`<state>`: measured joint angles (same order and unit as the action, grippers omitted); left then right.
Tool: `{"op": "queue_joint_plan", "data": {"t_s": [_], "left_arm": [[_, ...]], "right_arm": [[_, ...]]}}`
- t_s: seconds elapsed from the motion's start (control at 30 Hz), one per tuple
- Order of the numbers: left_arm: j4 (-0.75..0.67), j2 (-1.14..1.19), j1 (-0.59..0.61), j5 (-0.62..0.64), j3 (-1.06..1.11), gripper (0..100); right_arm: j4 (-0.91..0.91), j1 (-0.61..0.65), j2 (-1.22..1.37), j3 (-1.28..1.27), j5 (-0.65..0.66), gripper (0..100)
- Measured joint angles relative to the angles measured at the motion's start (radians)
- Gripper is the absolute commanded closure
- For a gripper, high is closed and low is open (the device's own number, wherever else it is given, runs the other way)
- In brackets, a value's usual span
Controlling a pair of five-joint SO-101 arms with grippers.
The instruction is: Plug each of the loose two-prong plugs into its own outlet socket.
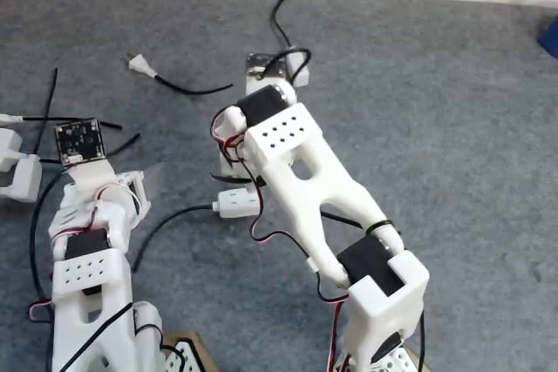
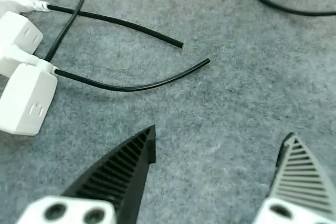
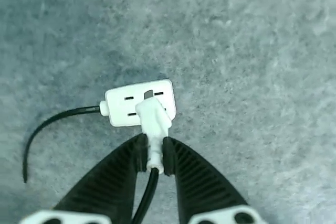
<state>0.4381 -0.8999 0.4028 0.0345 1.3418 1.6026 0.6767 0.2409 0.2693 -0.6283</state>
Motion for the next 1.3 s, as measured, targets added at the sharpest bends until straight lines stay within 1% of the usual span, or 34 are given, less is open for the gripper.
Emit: {"op": "queue_joint_plan", "data": {"t_s": [0.07, 0.13, 0.33, 0.67, 0.93, 1.0, 1.3], "left_arm": [[0.000, 0.000, 0.000, 0.000, 0.000, 64], [0.000, 0.000, 0.000, 0.000, 0.000, 64], [0.000, 0.000, 0.000, 0.000, 0.000, 64], [0.000, 0.000, 0.000, 0.000, 0.000, 64], [0.000, 0.000, 0.000, 0.000, 0.000, 64], [0.000, 0.000, 0.000, 0.000, 0.000, 64], [0.000, 0.000, 0.000, 0.000, 0.000, 64]], "right_arm": [[0.009, 0.011, 0.000, 0.000, -0.069, 98.8], [0.035, 0.028, 0.000, 0.000, -0.091, 98.8], [0.078, 0.043, 0.000, 0.000, -0.066, 98.9], [0.080, 0.043, 0.000, 0.000, -0.057, 99.1], [0.040, 0.025, -0.002, -0.037, -0.057, 99.1], [0.006, 0.021, -0.002, -0.041, -0.057, 99.1], [0.008, 0.021, 0.061, -0.048, -0.057, 99.1]]}}
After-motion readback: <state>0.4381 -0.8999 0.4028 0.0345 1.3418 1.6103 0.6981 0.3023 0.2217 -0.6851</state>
